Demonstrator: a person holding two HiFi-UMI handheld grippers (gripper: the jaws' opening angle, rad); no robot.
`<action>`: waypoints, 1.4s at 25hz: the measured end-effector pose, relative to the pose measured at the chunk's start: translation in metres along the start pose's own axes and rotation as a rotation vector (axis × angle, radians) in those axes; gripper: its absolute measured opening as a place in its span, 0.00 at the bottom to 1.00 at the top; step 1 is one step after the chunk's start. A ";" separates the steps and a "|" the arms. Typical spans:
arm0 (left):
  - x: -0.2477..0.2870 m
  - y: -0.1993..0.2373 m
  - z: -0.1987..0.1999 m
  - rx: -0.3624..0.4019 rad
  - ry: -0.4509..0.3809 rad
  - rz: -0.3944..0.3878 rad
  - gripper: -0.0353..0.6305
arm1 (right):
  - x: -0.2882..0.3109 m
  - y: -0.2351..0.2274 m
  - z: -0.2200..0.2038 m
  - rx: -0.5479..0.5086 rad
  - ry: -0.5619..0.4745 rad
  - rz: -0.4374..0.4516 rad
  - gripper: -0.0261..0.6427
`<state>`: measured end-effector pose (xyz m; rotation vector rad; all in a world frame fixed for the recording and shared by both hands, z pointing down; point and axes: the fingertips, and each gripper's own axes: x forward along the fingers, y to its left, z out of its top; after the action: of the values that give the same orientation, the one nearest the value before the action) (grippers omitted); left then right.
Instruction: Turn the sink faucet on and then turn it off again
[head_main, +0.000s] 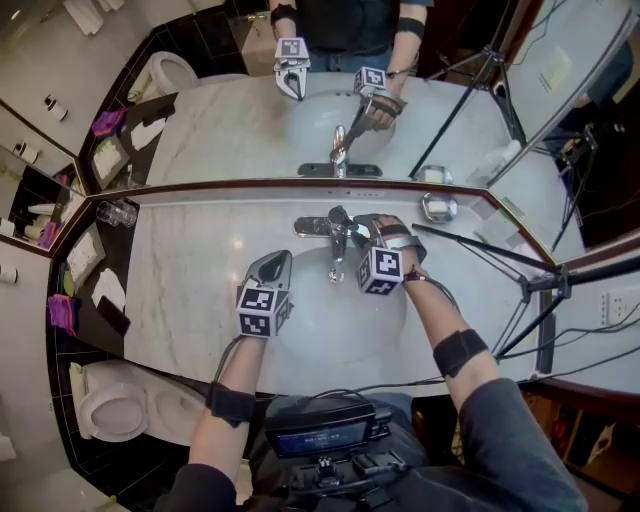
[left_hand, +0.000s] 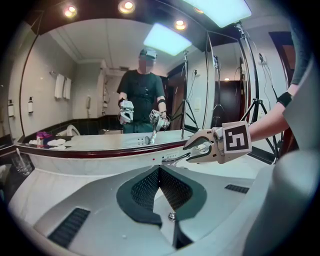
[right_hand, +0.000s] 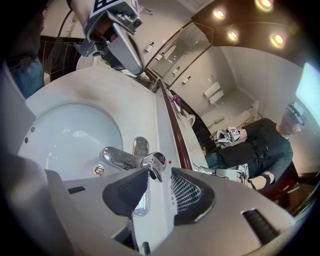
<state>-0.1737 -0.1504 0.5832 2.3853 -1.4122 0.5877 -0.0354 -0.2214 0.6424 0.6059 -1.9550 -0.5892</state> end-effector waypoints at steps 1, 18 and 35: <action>0.000 0.003 -0.002 -0.001 0.002 0.004 0.05 | 0.003 0.000 0.002 -0.026 0.000 0.006 0.29; 0.009 0.008 -0.023 -0.027 0.050 0.002 0.05 | 0.028 0.024 -0.006 -0.229 0.046 0.018 0.26; 0.021 0.005 -0.025 -0.024 0.058 -0.018 0.05 | 0.026 0.041 -0.018 -0.207 0.072 -0.015 0.26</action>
<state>-0.1736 -0.1568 0.6154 2.3405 -1.3652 0.6260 -0.0367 -0.2098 0.6927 0.5056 -1.7962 -0.7581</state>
